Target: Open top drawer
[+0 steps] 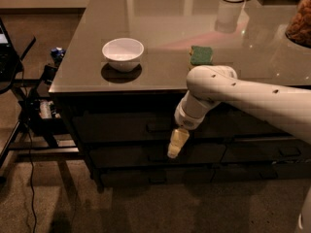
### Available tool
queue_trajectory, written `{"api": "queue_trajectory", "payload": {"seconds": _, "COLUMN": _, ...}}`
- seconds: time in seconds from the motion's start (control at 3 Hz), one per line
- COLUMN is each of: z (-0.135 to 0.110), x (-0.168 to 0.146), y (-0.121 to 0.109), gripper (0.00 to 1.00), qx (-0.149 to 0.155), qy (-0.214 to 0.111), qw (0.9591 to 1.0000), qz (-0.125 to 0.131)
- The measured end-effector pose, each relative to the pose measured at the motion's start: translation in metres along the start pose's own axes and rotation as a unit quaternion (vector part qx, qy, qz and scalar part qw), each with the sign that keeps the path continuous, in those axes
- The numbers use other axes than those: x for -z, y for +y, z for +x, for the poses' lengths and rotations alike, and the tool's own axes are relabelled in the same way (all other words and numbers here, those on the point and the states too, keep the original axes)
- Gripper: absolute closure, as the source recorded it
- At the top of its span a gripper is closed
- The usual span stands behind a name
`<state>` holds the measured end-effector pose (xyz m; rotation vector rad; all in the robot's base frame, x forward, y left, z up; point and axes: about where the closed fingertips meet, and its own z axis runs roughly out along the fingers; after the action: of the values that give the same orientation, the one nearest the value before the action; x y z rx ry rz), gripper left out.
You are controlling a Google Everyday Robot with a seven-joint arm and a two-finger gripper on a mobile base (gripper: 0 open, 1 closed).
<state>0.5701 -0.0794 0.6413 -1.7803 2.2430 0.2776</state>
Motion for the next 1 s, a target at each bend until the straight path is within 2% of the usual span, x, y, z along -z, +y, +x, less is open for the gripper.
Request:
{"api": "queue_trajectory", "payload": {"seconds": 0.67, "z": 0.014, "x": 0.012, "y": 0.02, "gripper": 0.0, "qx": -0.005, "qy": 0.002, "qw": 0.9998, "qz": -0.017}}
{"api": "queue_trajectory", "payload": {"seconds": 1.0, "z": 0.045, "x": 0.057, "y": 0.066, "gripper": 0.0, "qx": -0.032, "qy": -0.003, "qw": 0.9989, "qz": -0.034}}
